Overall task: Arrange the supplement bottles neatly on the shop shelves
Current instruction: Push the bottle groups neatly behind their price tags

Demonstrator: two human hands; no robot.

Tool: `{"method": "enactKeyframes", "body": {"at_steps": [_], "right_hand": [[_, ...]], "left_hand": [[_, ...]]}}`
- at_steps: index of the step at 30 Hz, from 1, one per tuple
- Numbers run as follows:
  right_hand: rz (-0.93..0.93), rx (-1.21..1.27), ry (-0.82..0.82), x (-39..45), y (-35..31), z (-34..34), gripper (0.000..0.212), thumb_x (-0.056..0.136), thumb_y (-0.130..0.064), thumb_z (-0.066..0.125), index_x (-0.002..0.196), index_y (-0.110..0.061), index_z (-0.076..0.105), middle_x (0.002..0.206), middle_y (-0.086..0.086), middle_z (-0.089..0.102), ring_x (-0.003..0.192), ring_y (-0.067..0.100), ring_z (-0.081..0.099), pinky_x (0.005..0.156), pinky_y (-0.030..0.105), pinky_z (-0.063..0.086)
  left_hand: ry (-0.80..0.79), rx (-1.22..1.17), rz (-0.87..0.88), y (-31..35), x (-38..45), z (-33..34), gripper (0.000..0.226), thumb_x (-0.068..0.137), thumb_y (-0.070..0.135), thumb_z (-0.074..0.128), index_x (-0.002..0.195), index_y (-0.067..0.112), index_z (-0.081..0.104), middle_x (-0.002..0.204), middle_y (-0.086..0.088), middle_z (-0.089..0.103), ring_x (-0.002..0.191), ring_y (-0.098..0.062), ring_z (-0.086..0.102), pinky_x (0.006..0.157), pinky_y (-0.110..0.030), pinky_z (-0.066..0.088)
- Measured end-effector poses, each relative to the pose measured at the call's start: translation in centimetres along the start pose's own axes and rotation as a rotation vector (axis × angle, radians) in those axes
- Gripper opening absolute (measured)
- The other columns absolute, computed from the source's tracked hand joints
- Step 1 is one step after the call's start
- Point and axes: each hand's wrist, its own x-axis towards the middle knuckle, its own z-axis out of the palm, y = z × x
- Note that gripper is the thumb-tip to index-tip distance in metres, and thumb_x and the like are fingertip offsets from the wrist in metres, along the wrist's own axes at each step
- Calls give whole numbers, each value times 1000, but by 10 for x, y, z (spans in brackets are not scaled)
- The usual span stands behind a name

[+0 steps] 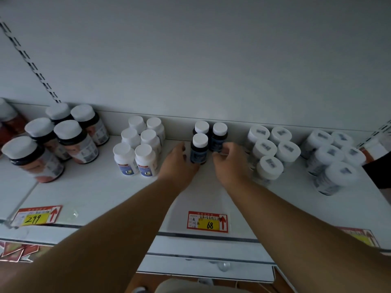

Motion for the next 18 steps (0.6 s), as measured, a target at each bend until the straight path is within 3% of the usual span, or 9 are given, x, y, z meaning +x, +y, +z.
{"method": "enactKeyframes", "body": {"at_steps": [4,9,14,18], "right_hand": [[-40,7,-106,-21,-1,-3,39,97,-29,58,134,-19,51,117,-6,56,95,7,49,78,23,35],[-70,41,-83,-60,6,-10,27,96,-27,60,122,-22,55,113,-6,61,102,11,58,85,28,46],[-26,118,78,-104,10,-17,23,97,-28,58,120,-23,58,112,-6,63,102,10,59,89,28,47],[38,58,112,-132,35,-38,21,98,-30,57,118,-23,59,110,-6,64,101,9,59,90,29,48]], "left_hand": [[107,-100,5,-8,-43,2,70,84,25,73,145,22,38,136,7,54,111,-5,55,93,-25,44],[3,-116,138,-9,-84,-2,57,87,25,70,139,27,45,129,12,56,111,-4,55,97,-24,45],[-139,-128,251,-1,-86,-12,55,88,25,69,138,29,47,127,13,57,111,-2,55,95,-17,40],[-268,-164,249,5,-117,7,55,90,26,67,140,30,45,128,15,54,113,-2,52,95,-14,37]]}}
